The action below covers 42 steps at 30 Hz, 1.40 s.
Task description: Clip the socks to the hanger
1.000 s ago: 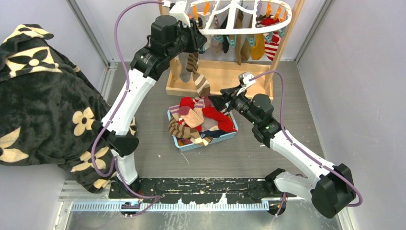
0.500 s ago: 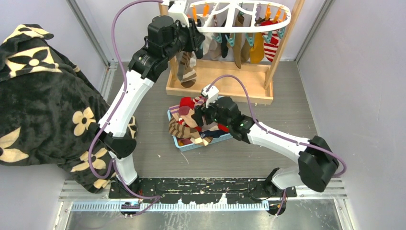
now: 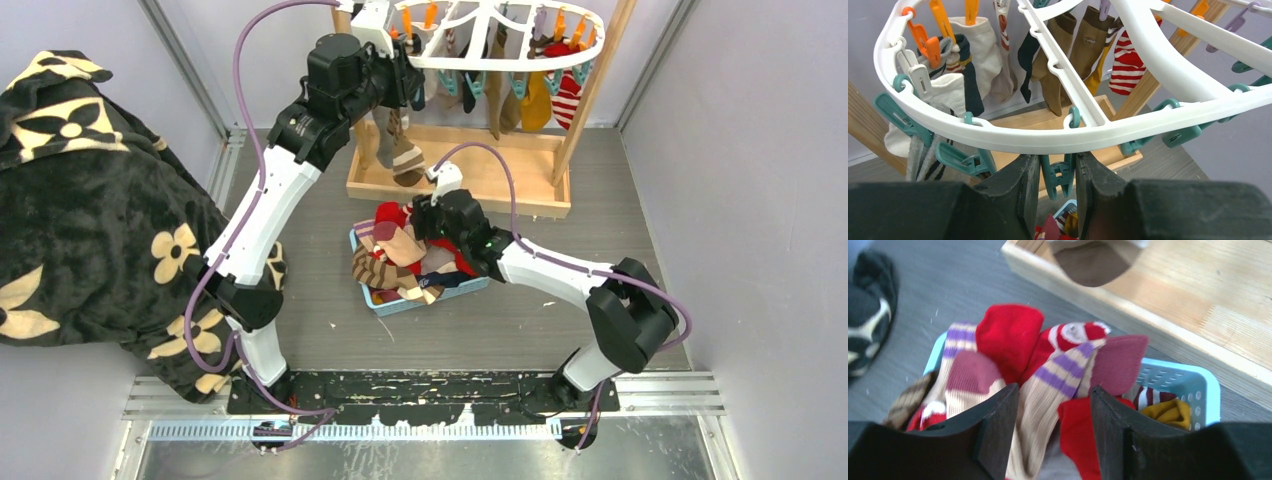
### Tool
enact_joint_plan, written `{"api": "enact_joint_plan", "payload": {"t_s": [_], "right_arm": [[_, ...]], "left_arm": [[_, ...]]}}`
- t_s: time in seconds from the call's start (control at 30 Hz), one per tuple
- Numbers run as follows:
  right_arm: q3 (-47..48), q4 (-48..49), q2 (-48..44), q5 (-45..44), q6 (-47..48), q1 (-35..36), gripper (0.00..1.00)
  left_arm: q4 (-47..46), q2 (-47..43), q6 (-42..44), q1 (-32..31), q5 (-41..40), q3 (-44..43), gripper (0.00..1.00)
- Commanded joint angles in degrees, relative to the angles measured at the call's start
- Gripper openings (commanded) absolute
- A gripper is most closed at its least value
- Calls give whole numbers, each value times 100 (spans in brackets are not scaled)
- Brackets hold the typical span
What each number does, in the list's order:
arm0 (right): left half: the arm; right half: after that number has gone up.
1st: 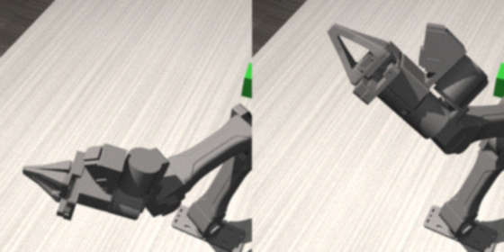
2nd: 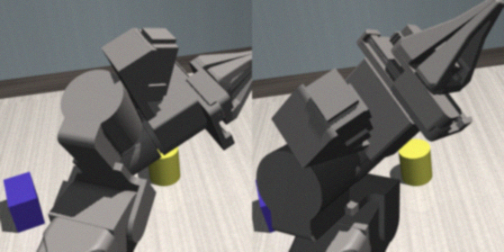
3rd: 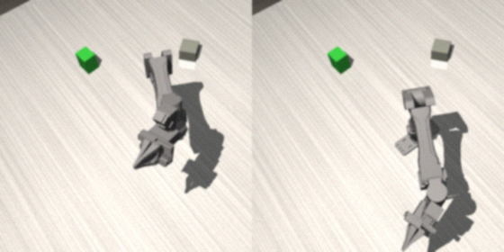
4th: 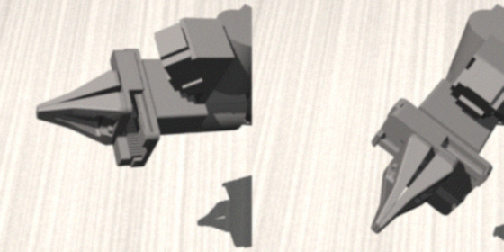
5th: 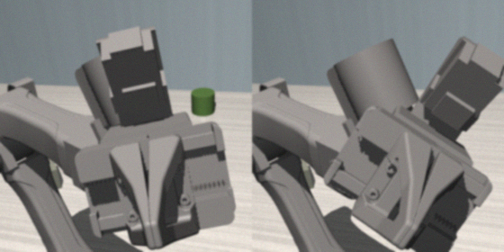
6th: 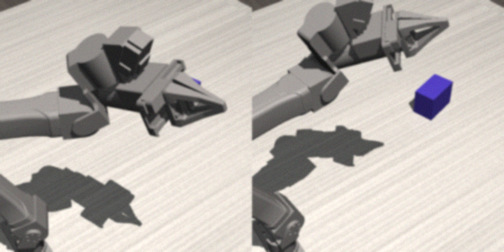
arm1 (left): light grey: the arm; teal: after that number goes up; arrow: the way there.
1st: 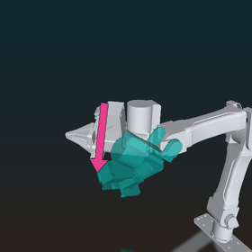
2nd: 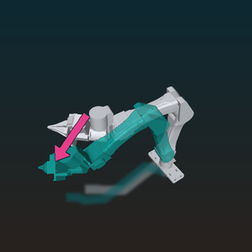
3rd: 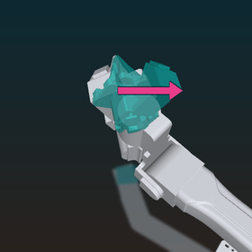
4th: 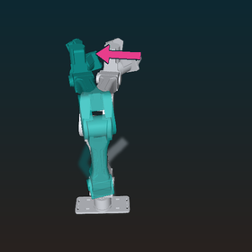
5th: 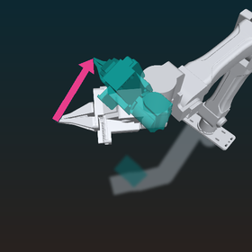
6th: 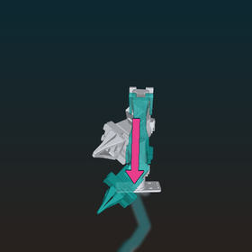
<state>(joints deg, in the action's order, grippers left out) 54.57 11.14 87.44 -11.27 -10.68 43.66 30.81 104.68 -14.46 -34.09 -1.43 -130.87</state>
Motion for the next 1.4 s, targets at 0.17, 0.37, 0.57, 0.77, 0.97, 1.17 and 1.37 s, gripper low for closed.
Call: {"api": "enact_joint_plan", "payload": {"t_s": [0.17, 0.37, 0.57, 0.77, 0.97, 1.17, 1.37], "right_arm": [[566, 520, 379, -88, -1604, -548, 58], [1168, -331, 674, -80, -2533, -540, 58], [1694, -1368, 850, -843, -2829, -324, 52], [1919, -1935, 1023, -1386, -2744, -130, 53], [2184, -2109, 1395, -1548, -2811, -130, 53], [2276, -1969, 1574, -1788, -2739, -133, 47], [2016, -1314, 1285, -1838, -2456, -131, 11]], "left_arm": [[-363, -361, 67, 16, 117, -25, 0], [-382, -353, 66, 8, 117, -34, 0], [-385, -342, 24, 15, 117, -48, 0], [-389, -341, 18, 9, 117, -70, 0], [-383, -349, 5, 9, 117, -47, 0], [-370, -369, -13, 13, 117, -37, 0], [-365, -370, -19, 8, 121, -9, 0]]}}
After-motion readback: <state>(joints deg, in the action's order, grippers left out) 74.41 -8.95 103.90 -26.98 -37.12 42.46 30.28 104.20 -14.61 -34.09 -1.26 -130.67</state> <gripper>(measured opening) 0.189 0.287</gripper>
